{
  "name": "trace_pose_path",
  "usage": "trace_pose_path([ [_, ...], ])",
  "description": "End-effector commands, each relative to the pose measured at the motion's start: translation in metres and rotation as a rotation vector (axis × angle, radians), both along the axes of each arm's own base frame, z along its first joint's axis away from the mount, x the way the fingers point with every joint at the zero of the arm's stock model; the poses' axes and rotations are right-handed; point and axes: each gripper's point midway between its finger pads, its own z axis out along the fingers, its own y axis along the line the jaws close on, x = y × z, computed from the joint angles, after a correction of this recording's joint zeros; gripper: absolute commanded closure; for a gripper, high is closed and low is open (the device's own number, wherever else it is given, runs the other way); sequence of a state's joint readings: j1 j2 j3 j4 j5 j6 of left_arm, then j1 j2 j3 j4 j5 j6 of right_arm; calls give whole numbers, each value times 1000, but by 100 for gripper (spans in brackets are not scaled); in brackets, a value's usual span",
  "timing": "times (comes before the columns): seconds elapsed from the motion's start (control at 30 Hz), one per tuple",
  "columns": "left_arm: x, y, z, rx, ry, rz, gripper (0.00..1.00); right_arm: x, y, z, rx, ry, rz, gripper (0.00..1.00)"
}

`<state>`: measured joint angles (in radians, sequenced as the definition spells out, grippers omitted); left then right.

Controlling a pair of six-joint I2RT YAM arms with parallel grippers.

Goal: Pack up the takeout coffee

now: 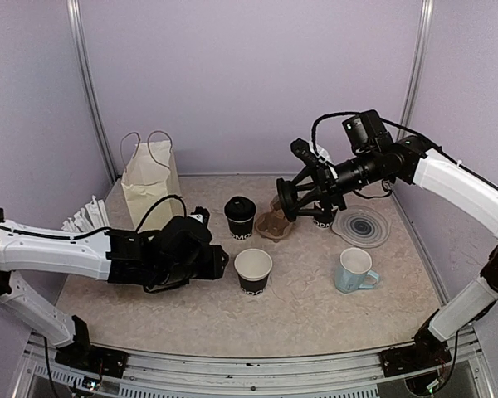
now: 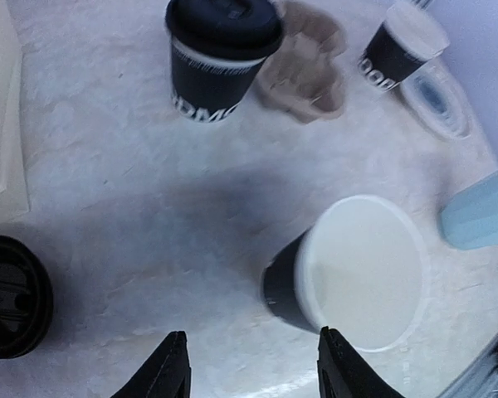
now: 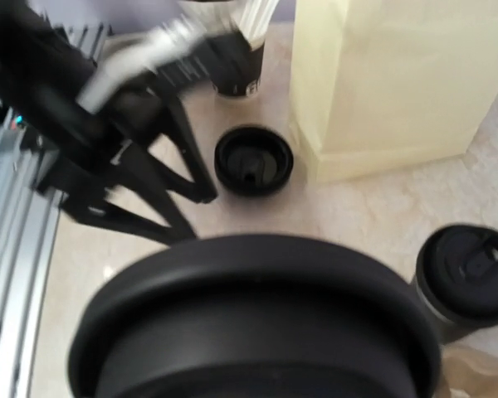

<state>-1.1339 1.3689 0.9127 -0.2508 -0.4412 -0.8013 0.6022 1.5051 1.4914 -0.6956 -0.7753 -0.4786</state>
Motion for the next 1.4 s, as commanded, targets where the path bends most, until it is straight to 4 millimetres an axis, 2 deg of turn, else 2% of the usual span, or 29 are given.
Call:
trace_pose_path([
  [0.0,17,23,-57,190,59,44,49,-9,-12,-14,-106,-53,40,30],
  [0.1,35,15,-69,171,59,11,50,-9,-14,-22,-158,-57,67,31],
  [0.3,69,-6,-70,110,19,-67,50,-15,-19,-39,-237,-54,115,31],
  [0.33,75,-15,-64,79,-9,-98,50,-16,-19,-44,-253,-51,123,31],
  [0.43,83,-30,-63,81,-36,-179,50,-23,-19,-57,-302,-44,159,31],
  [0.6,72,-57,-75,110,-57,-341,52,-32,-13,-78,-367,-25,215,31],
  [0.73,60,-67,-85,115,-33,-389,53,-40,-6,-91,-414,-21,248,33],
  [1.0,38,-85,-90,124,-14,-431,54,-50,2,-104,-460,-10,287,34],
  [1.07,37,-85,-94,125,2,-418,54,-52,2,-108,-480,-10,295,35],
  [1.23,44,-69,-101,152,26,-339,54,-57,2,-118,-524,-2,308,35],
  [1.37,43,-51,-90,167,42,-258,51,-58,1,-127,-595,-37,310,36],
])
